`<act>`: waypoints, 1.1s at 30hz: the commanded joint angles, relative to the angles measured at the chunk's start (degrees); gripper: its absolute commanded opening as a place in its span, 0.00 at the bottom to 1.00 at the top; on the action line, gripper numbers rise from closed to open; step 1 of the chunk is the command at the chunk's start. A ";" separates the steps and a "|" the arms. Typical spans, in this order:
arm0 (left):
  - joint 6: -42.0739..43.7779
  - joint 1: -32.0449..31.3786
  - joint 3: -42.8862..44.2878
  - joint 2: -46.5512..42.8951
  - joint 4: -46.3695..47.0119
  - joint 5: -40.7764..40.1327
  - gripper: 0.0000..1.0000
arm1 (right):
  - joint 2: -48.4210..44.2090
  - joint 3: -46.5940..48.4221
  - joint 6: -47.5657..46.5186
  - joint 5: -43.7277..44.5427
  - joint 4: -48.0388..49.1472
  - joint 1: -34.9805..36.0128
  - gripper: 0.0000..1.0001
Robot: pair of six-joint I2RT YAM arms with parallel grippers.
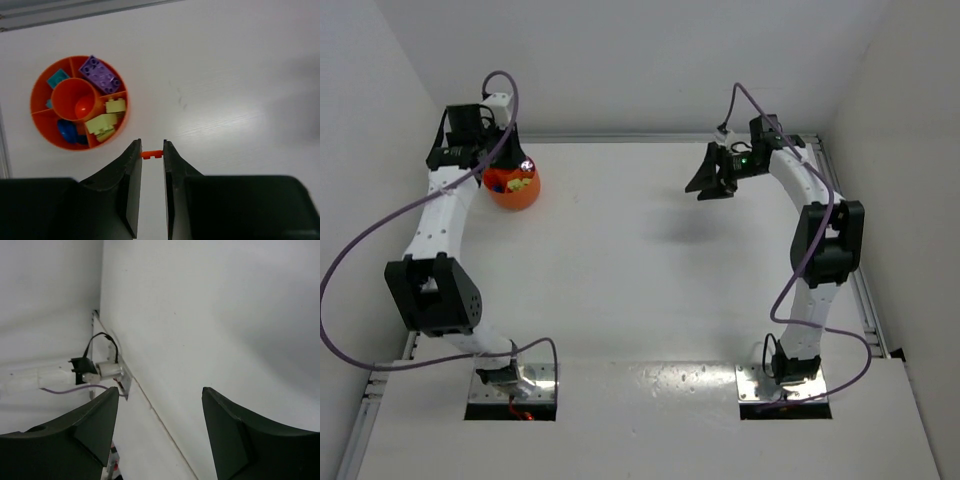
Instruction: Sort the legos into containers by color
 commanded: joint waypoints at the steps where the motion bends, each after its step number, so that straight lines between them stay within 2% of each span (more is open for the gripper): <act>1: -1.98 3.17 4.99 6.52 -3.53 -3.13 0.07 | -1.74 -1.00 -6.77 5.56 -6.90 -0.06 0.68; 5: -3.21 3.97 10.70 12.59 -5.12 -4.98 0.09 | -2.28 -1.54 -7.92 4.85 -7.52 -0.06 0.68; 10: -3.83 3.97 14.48 16.82 -5.12 -9.10 0.15 | -2.28 -0.92 -7.92 4.85 -7.52 0.56 0.68; 15: -4.35 3.97 18.18 20.16 -5.73 -12.09 0.16 | -2.28 -0.92 -7.92 4.85 -7.52 0.56 0.68; 21: -3.83 3.97 20.12 24.11 -5.73 -14.47 0.21 | -2.28 -1.45 -7.92 4.85 -7.52 0.56 0.68; 33: -2.77 4.50 21.87 27.90 -5.20 -17.54 0.22 | -2.28 -1.97 -7.92 4.85 -7.52 0.56 0.68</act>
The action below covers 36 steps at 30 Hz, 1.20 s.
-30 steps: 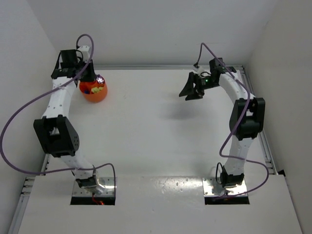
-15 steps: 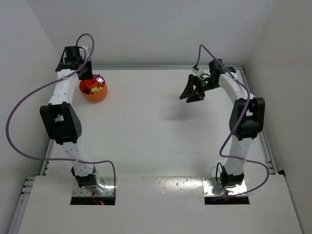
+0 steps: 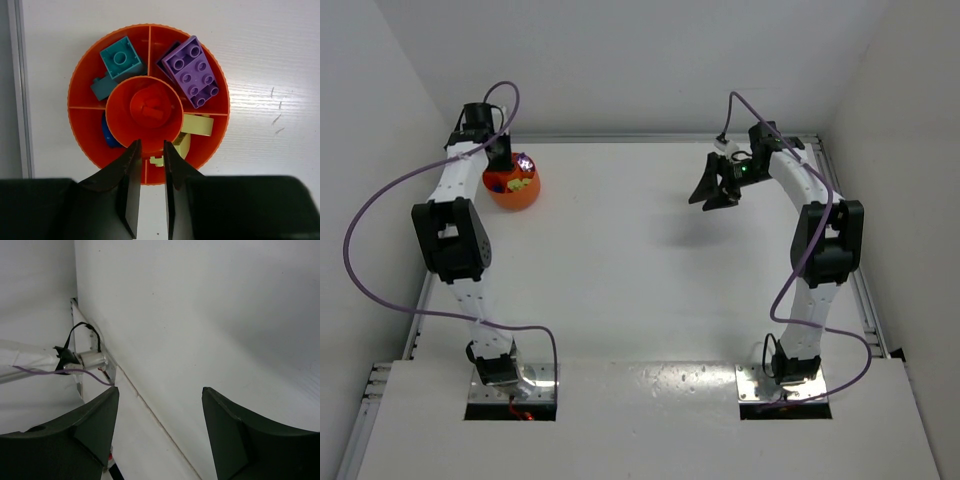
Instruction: Sort the legos into containers by color
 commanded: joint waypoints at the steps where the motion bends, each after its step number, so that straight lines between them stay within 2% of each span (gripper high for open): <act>1: 0.51 0.39 3.47 0.36 1.11 -1.41 0.25 | -1.97 -0.45 -0.90 -0.39 0.05 0.38 0.68; 11: 0.51 0.92 5.14 1.95 1.11 -3.00 0.39 | -1.44 -0.45 -0.90 -0.39 0.05 0.38 0.69; 16: 0.51 0.92 5.67 1.95 1.11 -2.39 0.40 | -1.44 -0.45 -0.90 -0.39 0.05 0.38 0.69; 20: 0.51 2.06 5.67 -0.50 2.25 4.28 0.40 | -2.22 -0.97 -1.52 -0.39 0.05 0.38 0.69; 23: 2.43 2.06 3.31 -5.15 2.26 14.27 0.41 | -4.34 -1.67 -2.57 4.60 0.05 0.91 0.69; 24: 2.96 2.06 -0.18 -7.08 3.39 16.49 0.44 | -4.95 -1.68 -3.09 5.40 0.83 0.91 0.69; 26: 2.97 1.54 -7.29 -14.29 7.15 20.81 0.60 | -6.88 -2.99 -3.79 7.59 0.84 0.91 0.69; 27: 2.97 1.01 -9.60 -16.83 8.22 22.04 0.78 | -7.41 -2.99 -4.32 8.56 0.31 0.91 0.69; 28: 3.84 0.48 -11.80 -19.38 9.19 23.01 0.91 | -8.03 -3.78 -6.07 9.70 0.31 0.91 0.69; 29: 3.85 -0.13 -14.00 -24.54 11.29 23.02 1.00 | -8.73 -4.31 -6.96 12.06 -0.21 0.91 0.69; 30: 3.85 -1.36 -18.19 -27.03 12.18 23.72 1.00 | -10.04 -5.62 -7.66 13.31 -0.22 0.13 0.69; 33: 2.53 -3.64 -24.62 -35.10 13.42 24.43 1.00 | -14.25 -10.44 -8.28 19.62 4.16 -0.50 0.69; 36: 0.60 -4.36 -29.12 -39.44 13.42 24.43 1.00 | -18.74 -17.20 -10.56 26.40 8.38 -0.50 0.70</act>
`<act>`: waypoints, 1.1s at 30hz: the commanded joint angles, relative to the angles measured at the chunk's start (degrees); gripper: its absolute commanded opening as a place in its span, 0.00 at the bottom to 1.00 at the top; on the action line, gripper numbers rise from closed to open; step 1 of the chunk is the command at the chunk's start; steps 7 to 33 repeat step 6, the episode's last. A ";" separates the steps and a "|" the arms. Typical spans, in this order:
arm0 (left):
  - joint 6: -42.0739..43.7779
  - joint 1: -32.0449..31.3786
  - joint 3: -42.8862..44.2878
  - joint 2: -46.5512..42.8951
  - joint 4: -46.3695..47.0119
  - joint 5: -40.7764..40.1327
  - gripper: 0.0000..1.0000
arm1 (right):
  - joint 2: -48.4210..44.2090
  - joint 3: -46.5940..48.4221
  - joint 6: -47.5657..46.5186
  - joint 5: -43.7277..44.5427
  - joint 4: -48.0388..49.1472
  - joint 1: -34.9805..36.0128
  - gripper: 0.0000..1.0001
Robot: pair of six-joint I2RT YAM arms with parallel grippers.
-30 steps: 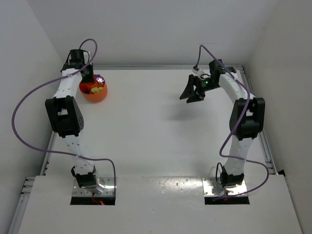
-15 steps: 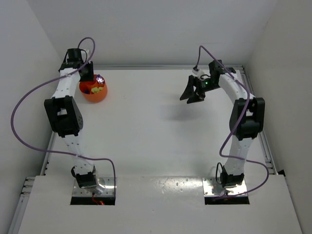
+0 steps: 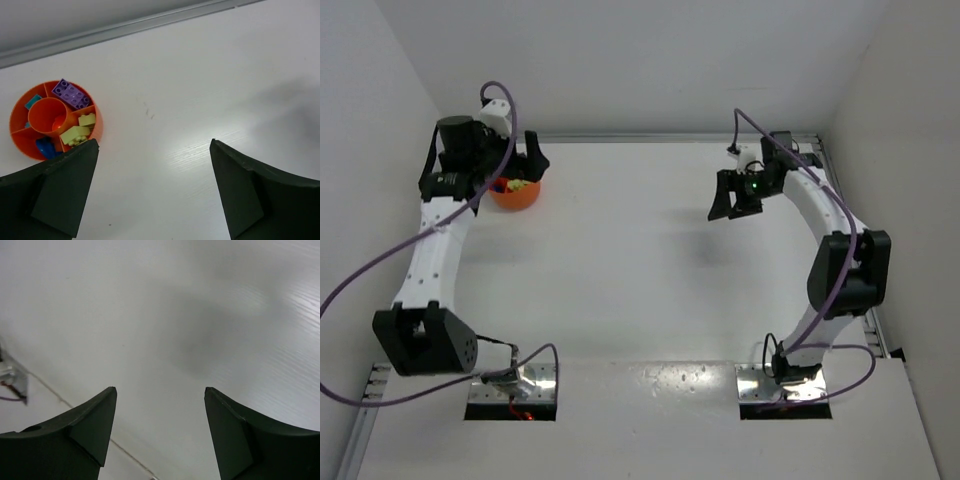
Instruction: Sort the legos into containers by color
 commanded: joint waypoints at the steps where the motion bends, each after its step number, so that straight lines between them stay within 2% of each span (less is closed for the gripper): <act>1: -2.31 -0.86 -7.31 -6.02 2.64 2.46 1.00 | -7.44 -6.38 -3.36 10.34 7.31 -0.39 0.72; 6: -1.09 -0.86 -18.22 -12.71 4.92 2.46 1.00 | -11.77 -15.78 -3.88 12.73 10.06 -0.92 0.72; 33: -1.09 -0.86 -18.22 -12.71 4.92 2.46 1.00 | -11.77 -15.78 -3.88 12.73 10.06 -0.92 0.72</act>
